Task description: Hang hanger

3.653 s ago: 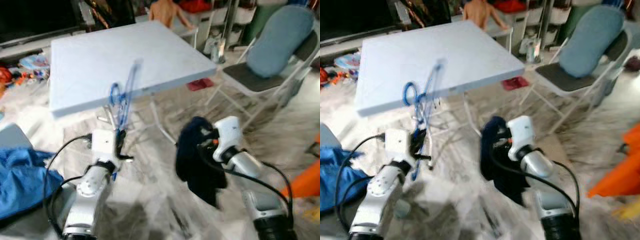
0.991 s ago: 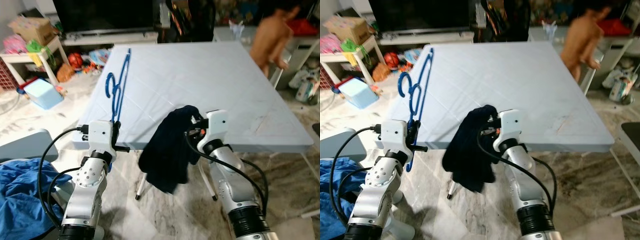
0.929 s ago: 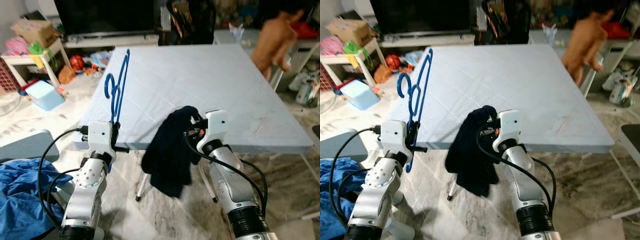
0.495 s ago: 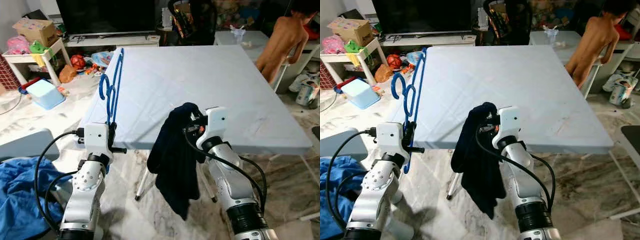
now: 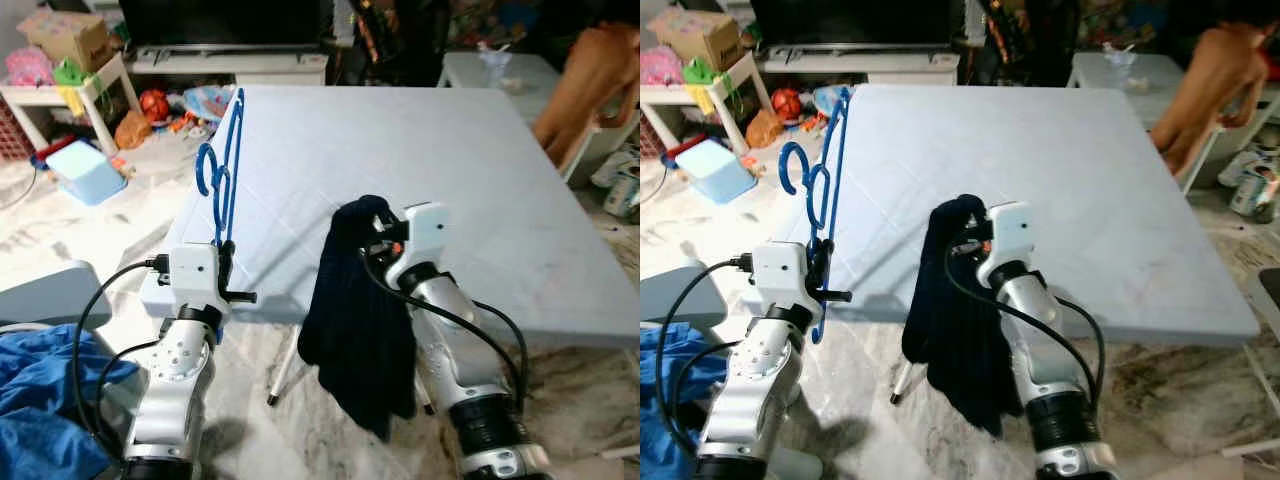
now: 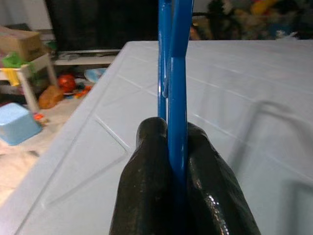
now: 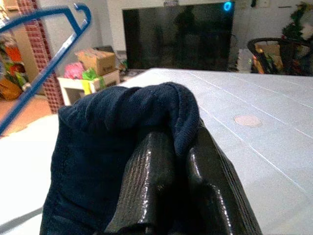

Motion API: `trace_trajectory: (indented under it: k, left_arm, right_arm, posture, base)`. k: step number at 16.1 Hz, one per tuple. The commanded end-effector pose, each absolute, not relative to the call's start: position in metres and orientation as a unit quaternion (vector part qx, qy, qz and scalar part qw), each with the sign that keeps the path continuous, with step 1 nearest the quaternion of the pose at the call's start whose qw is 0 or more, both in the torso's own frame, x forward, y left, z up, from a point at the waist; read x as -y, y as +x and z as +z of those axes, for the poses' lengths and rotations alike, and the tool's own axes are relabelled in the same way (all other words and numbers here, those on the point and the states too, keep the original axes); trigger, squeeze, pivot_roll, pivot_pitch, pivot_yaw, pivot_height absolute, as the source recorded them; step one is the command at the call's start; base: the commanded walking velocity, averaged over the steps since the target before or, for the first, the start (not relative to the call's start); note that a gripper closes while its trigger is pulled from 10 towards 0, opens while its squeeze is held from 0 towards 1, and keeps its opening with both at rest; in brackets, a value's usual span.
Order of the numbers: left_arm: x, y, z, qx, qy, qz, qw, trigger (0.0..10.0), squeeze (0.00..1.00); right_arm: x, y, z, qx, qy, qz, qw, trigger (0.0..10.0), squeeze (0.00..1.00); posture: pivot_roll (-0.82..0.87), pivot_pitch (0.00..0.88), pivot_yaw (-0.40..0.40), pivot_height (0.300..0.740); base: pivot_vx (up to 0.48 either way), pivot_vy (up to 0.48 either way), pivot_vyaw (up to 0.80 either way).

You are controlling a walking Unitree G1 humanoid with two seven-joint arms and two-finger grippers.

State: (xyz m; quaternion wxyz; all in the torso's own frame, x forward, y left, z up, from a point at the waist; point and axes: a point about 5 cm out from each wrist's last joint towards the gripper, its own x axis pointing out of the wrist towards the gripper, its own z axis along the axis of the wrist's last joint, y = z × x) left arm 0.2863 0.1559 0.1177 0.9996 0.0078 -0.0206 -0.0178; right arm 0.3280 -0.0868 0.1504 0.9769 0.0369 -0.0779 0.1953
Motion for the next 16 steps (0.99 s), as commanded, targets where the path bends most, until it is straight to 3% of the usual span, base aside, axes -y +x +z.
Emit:
trace_trajectory:
  k: [1,6,12,16]
  left_arm:
    - [-0.150,0.288,0.124,0.035,0.001,-0.023,0.999,10.0,0.00]
    - [-0.149,0.288,0.123,0.034,-0.001,-0.021,0.999,10.0,0.00]
    - [-0.155,0.286,0.121,0.025,0.028,0.026,0.999,10.0,0.00]
    - [-0.152,0.286,0.121,0.025,0.026,0.026,0.999,10.0,0.00]
  right_arm:
    - [0.093,0.332,0.163,0.105,0.030,0.191,0.975,10.0,0.00]
    - [0.092,0.334,0.168,0.112,0.023,0.197,0.974,10.0,0.00]
    - [0.079,0.343,0.175,0.117,0.019,0.227,0.967,10.0,0.00]
    - [0.063,0.392,0.265,0.192,0.055,0.209,0.957,10.0,0.00]
  posture:
    - [-0.04,0.000,-0.018,0.740]
    - [-0.05,0.000,-0.021,0.740]
    - [-0.04,0.000,-0.036,0.740]
    - [-0.02,0.000,-0.050,0.740]
  base:
    - [0.394,0.000,0.00]
    - [0.396,0.000,0.00]
    - [0.000,0.000,0.00]
    - [0.000,0.000,0.00]
